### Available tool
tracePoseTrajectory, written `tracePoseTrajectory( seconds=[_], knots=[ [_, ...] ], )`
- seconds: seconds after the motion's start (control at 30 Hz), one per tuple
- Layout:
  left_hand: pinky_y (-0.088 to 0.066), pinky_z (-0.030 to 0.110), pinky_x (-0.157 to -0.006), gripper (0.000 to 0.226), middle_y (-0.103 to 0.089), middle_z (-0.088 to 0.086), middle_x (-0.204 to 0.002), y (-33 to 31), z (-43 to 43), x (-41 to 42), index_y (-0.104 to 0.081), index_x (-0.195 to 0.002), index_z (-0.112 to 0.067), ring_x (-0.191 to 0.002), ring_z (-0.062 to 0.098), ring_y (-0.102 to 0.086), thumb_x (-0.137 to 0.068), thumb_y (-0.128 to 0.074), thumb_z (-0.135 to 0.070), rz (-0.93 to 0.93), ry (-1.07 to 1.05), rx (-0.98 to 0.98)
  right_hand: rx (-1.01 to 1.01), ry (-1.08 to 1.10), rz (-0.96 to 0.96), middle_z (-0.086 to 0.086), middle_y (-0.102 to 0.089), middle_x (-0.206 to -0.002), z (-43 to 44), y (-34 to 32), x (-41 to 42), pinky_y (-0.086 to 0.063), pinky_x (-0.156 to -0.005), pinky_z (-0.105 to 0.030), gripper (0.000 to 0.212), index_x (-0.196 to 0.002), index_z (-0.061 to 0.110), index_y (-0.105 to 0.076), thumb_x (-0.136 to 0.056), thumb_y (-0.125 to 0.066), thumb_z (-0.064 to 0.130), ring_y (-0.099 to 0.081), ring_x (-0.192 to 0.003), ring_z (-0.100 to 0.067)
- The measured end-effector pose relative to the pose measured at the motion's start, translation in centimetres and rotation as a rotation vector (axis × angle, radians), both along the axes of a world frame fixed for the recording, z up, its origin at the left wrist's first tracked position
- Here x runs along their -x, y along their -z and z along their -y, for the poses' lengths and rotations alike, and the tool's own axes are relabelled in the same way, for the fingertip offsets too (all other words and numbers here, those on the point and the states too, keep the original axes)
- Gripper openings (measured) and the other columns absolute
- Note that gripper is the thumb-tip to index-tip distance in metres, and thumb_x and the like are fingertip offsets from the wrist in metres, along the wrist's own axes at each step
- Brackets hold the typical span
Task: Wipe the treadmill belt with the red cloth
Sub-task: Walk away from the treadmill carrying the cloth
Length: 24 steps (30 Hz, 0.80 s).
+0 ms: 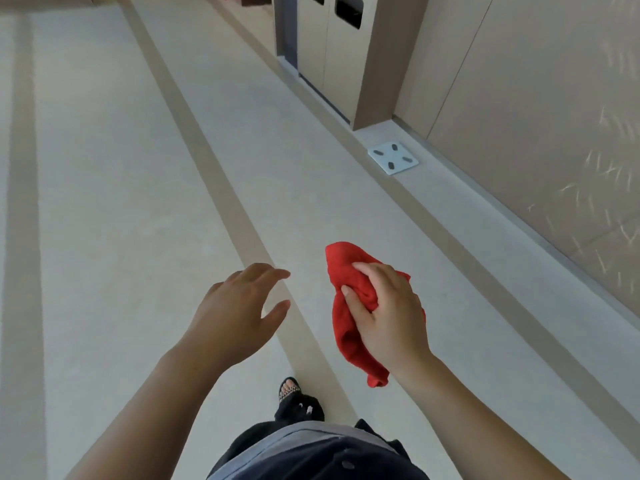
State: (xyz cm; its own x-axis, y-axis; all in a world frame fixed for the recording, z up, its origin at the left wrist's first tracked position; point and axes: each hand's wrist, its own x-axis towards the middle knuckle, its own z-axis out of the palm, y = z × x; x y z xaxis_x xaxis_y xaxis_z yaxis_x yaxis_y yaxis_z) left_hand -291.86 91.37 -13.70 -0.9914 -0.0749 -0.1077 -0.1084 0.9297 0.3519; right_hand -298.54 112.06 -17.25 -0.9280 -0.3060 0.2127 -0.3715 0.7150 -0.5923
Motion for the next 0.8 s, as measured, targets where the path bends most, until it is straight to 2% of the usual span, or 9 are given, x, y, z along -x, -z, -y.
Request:
tracePoseTrajectory(
  seconds=[0.17, 0.37, 0.47, 0.6, 0.8],
  knots=[
    [-0.039, 0.028, -0.088, 0.043, -0.044, -0.017, -0.135, -0.8, 4.2, 14.3, -0.041, -0.134, -0.036, -0.095, 0.012, -0.056, -0.091, -0.043, -0.045, 0.011, 0.102, 0.004, 0.031, 0.126, -0.020, 0.010, -0.060, -0.118, 3.1, -1.1, 12.3, -0.045, -0.087, -0.033, 0.033, -0.118, 0.027, -0.055, -0.088, -0.054, 0.043, -0.053, -0.107, -0.014],
    [-0.039, 0.026, -0.092, 0.044, -0.041, -0.020, -0.137, 0.1, 8.5, 30.7, -0.037, -0.135, -0.038, -0.093, 0.007, -0.054, -0.092, -0.040, -0.048, 0.071, 0.265, 0.063, 0.095, 0.267, 0.021, 0.011, -0.059, -0.120, 6.6, 0.1, 26.1, -0.047, -0.091, -0.039, 0.038, -0.119, 0.027, -0.055, -0.088, -0.050, 0.046, -0.051, -0.110, -0.013],
    [-0.039, 0.027, -0.090, 0.044, -0.042, -0.018, -0.136, 0.7, 11.9, 39.4, -0.038, -0.135, -0.037, -0.092, 0.008, -0.055, -0.092, -0.041, -0.047, 0.049, 0.197, 0.059, 0.082, 0.225, 0.035, 0.010, -0.059, -0.121, 9.9, 1.0, 35.2, -0.047, -0.092, -0.039, 0.038, -0.120, 0.027, -0.055, -0.088, -0.050, 0.046, -0.052, -0.110, -0.014],
    [-0.041, 0.029, -0.092, 0.045, -0.042, -0.017, -0.138, 0.4, 15.9, 49.5, -0.038, -0.135, -0.037, -0.095, 0.010, -0.057, -0.092, -0.042, -0.047, 0.063, 0.080, 0.031, 0.059, 0.081, 0.029, 0.009, -0.059, -0.121, 15.7, 0.5, 48.0, -0.047, -0.090, -0.033, 0.037, -0.120, 0.027, -0.055, -0.089, -0.051, 0.046, -0.054, -0.109, -0.015],
    [-0.038, 0.029, -0.095, 0.046, -0.040, -0.019, -0.139, -1.0, 23.9, 61.5, -0.034, -0.136, -0.041, -0.098, 0.009, -0.057, -0.091, -0.039, -0.051, 0.061, -0.116, 0.018, 0.038, -0.125, 0.043, 0.011, -0.058, -0.122, 25.8, -0.5, 64.1, -0.043, -0.090, -0.029, 0.037, -0.121, 0.029, -0.054, -0.090, -0.048, 0.049, -0.053, -0.111, -0.013]
  ],
)
